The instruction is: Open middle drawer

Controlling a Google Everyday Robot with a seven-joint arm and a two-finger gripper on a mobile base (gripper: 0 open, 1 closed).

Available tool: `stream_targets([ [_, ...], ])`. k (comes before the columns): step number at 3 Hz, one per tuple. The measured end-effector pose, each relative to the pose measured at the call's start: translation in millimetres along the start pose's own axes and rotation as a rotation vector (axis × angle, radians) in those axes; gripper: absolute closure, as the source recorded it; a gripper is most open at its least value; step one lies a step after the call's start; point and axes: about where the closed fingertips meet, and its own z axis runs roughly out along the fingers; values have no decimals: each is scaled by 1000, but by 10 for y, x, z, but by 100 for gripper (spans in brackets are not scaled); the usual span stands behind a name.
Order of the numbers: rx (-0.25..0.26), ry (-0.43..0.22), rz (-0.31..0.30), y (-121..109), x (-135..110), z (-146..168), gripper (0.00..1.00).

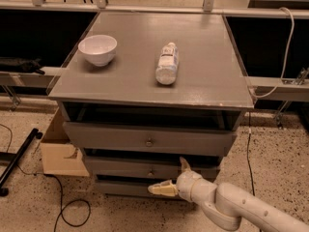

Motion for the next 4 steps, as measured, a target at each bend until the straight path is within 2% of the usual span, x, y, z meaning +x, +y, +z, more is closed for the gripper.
stream_targets([
  [1,19,21,-28,7,23,13,0],
  [2,57,57,-83,7,30,19,0],
  [3,135,97,-140,-26,84,12,0],
  [4,135,97,-140,-26,84,12,0],
])
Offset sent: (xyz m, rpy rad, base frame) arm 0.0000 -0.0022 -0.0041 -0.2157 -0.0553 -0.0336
